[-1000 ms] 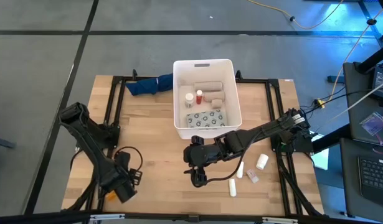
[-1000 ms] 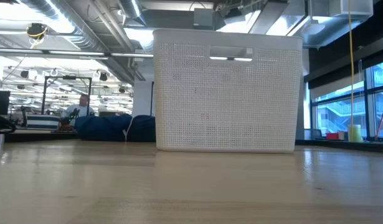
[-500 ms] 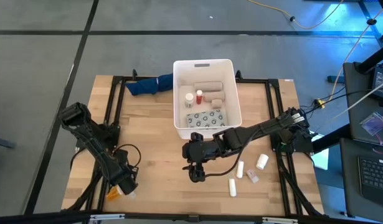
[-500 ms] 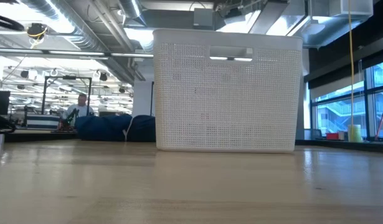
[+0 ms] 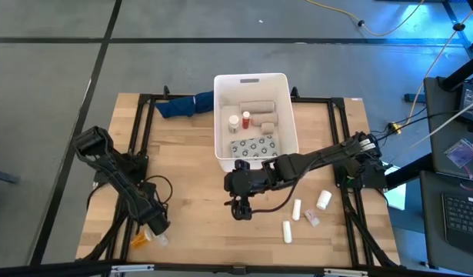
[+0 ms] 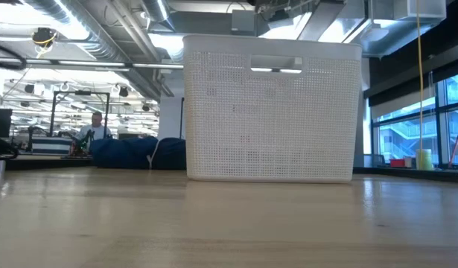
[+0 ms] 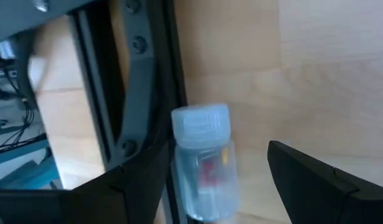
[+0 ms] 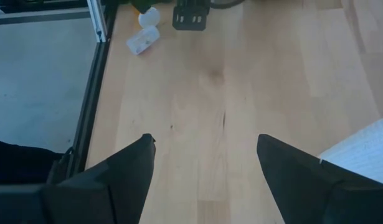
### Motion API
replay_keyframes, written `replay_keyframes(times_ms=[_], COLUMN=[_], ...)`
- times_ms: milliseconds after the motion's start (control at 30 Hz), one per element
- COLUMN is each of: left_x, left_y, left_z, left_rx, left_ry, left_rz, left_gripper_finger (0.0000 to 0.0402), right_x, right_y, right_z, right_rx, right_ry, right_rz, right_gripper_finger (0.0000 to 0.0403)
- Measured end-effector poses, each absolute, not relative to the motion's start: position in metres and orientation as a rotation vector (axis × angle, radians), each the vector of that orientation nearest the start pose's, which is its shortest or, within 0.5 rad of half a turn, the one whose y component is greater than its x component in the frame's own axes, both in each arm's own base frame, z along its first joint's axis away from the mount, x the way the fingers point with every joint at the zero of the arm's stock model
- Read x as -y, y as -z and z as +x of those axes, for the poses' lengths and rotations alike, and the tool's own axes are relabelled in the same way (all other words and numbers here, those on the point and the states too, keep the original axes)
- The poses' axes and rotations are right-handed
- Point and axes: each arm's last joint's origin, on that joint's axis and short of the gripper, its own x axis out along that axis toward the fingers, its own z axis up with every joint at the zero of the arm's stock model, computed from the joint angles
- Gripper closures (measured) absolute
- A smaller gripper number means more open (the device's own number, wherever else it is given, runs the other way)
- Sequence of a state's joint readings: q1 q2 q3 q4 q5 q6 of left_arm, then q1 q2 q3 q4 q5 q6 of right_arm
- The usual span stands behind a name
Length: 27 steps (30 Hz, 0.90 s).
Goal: Pick & place medical supplies in basket/bin
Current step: Put the left transparent medicine bottle into the bin
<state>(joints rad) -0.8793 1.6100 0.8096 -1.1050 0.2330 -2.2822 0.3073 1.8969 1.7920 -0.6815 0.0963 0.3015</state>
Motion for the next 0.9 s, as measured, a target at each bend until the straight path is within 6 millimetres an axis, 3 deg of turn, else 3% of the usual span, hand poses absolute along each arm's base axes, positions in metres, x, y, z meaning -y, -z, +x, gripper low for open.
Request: replay_keyframes(times_ms=[400, 900], left_x=[0.161, 0.156], left_y=[-0.131, -0.129], left_z=[0.129, 0.138], left_rx=[-1.533, -1.607], left_ry=[-1.388, -1.280], left_rz=[-0.859, -0.826], left_gripper_finger=[0.0139, 0.0223], right_x=[-0.125, -0.125], right_y=[-0.319, -0.319], right_z=[0.404, 0.404], right_rx=[-0.792, -0.792], right_ry=[-0.089, -0.089], right_rz=[0.110, 0.112], right_gripper_finger=[0.0121, 0.0121])
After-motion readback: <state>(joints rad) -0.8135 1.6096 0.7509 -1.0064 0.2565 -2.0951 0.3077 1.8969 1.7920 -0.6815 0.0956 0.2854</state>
